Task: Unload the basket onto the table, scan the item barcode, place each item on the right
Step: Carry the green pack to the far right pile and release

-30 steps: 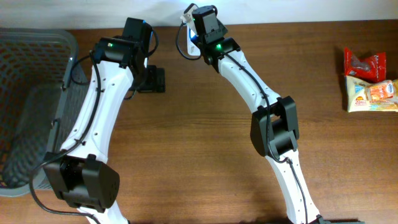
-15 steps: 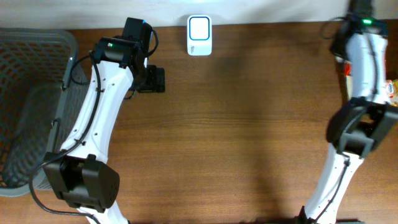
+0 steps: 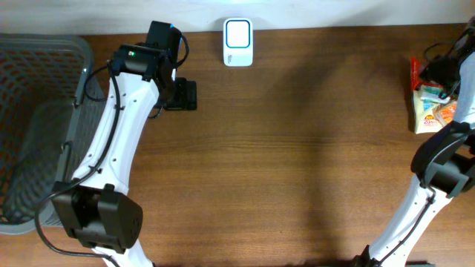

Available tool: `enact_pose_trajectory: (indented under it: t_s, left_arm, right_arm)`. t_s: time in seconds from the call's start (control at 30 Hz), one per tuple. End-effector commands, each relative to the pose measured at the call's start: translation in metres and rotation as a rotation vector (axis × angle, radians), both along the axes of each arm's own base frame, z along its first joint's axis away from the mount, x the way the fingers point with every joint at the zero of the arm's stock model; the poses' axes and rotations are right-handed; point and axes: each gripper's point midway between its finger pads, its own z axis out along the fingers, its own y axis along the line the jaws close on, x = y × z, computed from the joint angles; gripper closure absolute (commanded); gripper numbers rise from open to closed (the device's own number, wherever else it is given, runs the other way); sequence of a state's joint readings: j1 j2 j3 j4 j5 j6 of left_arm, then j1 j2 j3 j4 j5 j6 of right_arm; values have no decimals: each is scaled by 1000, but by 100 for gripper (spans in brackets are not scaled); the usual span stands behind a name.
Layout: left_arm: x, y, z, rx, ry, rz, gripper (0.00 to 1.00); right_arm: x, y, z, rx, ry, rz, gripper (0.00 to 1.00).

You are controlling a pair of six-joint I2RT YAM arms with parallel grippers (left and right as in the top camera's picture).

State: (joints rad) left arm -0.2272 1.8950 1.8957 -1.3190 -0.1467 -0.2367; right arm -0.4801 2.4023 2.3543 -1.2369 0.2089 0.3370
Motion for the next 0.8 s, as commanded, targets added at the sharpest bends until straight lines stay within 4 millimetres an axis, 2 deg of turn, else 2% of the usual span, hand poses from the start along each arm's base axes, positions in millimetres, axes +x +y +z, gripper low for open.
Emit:
enact_pose_trajectory:
  t_s: [0.0,0.1,0.17,0.27,0.37,0.43,0.47,0.53,0.7,0.73,0.77]
  left_arm:
    - [0,0,0,-4,-1,13,1]
    - [0,0,0,-4,-1,13,1]
    - [0,0,0,-4,-1,13,1]
    - [0,0,0,-4,-1,13,1]
    - [0,0,0,-4,-1,13,1]
    - [0,0,0,-4,-1,13,1]
    - [0,0,0,-4,-1,13,1]
    - [0,0,0,-4,-1,13,1]
    - [0,0,0,-4,-1,13,1]
    - [0,0,0,-4,-1,12,1]
    - [0,0,0,-4,-1,12,1]
  right_arm:
    - [-4,35,20,112,-23,45,1]
    - [-16,56,38,147,-1,79,2]
    - [-25,84,56,159,28,124,1]
    - [-23,131,81,149,27,241,1]
    - [-21,199,133,88,-50,466,1]
    - [-29,230,168,34,-111,572,1]
    - [-36,240,180,8,-122,603,1]
    - [-63,259,205,-71,-108,655,1]
    - [-107,295,233,-106,-121,767,1]
    - [-113,299,235,-110,-124,785,1]
    - [-128,304,236,-107,-121,809,1]
